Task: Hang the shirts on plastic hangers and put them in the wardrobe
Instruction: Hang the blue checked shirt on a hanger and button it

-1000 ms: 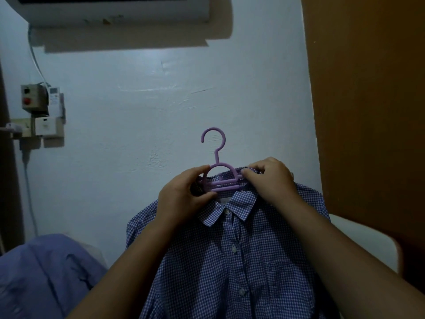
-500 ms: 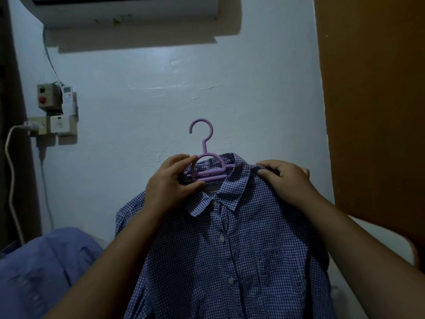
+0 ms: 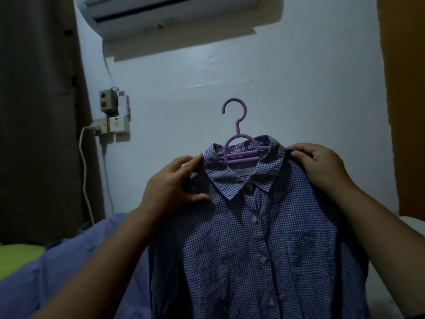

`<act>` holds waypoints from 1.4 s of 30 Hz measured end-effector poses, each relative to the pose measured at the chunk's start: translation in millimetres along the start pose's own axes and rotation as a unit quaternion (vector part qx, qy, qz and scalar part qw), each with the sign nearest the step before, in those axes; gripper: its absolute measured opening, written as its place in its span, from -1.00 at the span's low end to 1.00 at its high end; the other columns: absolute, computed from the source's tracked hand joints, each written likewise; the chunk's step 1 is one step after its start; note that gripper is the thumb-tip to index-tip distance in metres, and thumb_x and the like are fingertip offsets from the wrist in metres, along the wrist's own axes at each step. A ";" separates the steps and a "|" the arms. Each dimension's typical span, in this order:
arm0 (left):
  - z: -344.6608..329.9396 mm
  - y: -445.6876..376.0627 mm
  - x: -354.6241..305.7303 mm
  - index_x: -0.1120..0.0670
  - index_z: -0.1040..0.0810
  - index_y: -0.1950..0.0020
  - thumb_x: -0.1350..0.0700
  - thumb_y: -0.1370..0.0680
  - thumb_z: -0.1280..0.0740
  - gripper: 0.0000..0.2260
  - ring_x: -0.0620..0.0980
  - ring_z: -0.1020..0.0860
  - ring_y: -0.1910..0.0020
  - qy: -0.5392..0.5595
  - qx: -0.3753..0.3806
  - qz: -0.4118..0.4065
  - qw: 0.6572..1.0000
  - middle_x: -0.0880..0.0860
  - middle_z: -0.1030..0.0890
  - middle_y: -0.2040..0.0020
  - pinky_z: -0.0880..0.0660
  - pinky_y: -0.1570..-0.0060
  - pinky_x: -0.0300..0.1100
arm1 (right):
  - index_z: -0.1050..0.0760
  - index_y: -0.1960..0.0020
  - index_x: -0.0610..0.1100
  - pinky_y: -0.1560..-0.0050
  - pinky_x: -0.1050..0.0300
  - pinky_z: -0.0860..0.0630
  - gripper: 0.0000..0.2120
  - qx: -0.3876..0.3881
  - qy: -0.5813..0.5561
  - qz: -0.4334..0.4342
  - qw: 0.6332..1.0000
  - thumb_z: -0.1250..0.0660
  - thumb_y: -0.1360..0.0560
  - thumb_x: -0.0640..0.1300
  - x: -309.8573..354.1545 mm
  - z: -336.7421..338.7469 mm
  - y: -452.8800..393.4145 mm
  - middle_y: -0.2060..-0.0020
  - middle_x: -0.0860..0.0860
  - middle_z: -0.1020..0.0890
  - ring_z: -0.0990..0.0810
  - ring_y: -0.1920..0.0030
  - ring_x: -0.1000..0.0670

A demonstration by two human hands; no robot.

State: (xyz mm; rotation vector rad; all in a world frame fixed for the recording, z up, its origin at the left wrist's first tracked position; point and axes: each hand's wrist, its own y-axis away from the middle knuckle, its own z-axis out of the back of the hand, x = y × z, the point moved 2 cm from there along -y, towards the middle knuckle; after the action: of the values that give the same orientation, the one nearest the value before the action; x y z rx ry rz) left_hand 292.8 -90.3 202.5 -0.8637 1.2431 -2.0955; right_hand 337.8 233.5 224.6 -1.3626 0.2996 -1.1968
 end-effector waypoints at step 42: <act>64.1 270.9 307.7 -0.07 -0.43 -0.35 -0.44 -0.45 -0.12 -0.37 0.11 -0.52 -0.15 -0.366 0.252 0.506 0.739 0.03 -0.53 -0.27 -0.37 -0.10 0.00 | 0.04 -0.55 0.00 -0.45 -0.23 0.05 -0.39 0.450 -0.031 0.032 0.892 -0.02 -0.60 0.20 195.0 -535.1 129.9 -0.55 -0.07 0.09 0.04 -0.53 -0.14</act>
State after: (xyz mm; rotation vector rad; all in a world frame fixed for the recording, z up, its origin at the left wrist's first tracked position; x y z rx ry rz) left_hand 179.0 -462.6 58.8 -0.4626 0.4379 -0.9195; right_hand 72.8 -259.6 57.3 -0.5630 -0.2494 -1.0247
